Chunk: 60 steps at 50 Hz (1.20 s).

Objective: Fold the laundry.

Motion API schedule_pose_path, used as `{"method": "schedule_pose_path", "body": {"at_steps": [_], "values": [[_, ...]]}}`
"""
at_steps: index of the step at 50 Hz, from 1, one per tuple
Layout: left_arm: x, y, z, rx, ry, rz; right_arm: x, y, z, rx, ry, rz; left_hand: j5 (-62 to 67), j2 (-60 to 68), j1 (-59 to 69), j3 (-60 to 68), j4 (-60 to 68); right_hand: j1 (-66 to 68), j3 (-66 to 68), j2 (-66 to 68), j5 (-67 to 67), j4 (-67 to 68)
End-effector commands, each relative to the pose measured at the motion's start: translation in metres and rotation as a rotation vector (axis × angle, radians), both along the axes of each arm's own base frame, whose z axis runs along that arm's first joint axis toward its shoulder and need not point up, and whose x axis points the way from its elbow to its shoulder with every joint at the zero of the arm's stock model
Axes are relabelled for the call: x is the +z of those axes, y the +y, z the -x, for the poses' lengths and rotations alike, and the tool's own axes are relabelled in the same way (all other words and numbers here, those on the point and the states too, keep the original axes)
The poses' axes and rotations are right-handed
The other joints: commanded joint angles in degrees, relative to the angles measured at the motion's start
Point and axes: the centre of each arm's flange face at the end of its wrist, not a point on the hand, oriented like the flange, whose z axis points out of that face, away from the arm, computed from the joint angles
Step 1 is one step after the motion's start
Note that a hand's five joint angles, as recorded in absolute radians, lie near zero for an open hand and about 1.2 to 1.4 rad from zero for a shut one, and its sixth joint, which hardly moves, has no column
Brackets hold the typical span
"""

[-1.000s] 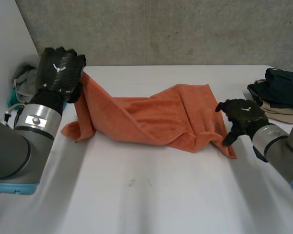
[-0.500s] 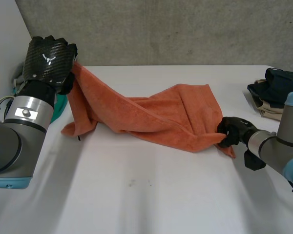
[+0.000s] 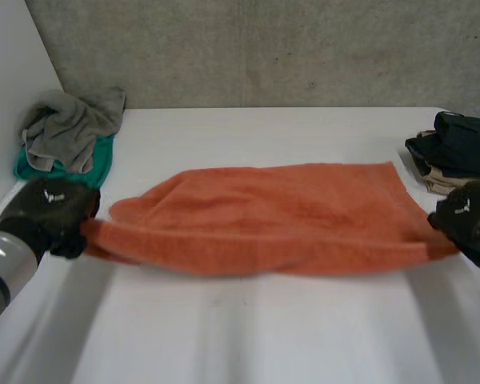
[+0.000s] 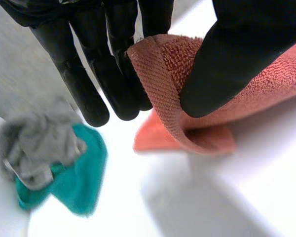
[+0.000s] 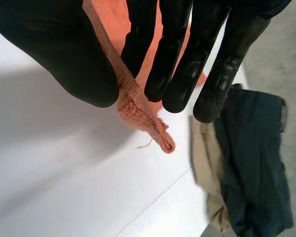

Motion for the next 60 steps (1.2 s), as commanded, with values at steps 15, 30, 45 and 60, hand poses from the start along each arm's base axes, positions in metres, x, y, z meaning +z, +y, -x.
{"method": "schedule_pose_path", "body": {"at_steps": [15, 30, 45, 60], "values": [[-0.001, -0.160, 0.041, 0.026, -0.117, 0.337, 0.010, -0.113, -0.079, -0.017, -0.007, 0.398, 14.6, 11.2, 13.6, 11.4, 11.1, 23.1, 12.4, 13.0, 12.9, 11.9], [0.183, -0.206, 0.052, 0.103, 0.236, 1.241, 0.180, -0.155, -0.105, 0.116, -0.483, 1.306, 14.6, 11.2, 13.6, 11.4, 11.1, 23.1, 12.4, 13.0, 12.9, 11.9], [0.020, -0.197, 0.042, 0.093, 0.180, 0.733, 0.046, -0.152, -0.098, 0.080, -0.573, 0.840, 14.6, 11.2, 13.6, 11.4, 11.1, 23.1, 12.4, 13.0, 12.9, 11.9], [-0.038, -0.107, 0.020, 0.095, 0.077, 0.400, -0.028, -0.075, -0.054, -0.016, -0.525, 0.148, 14.6, 11.2, 13.6, 11.4, 11.1, 23.1, 12.4, 13.0, 12.9, 11.9]]}}
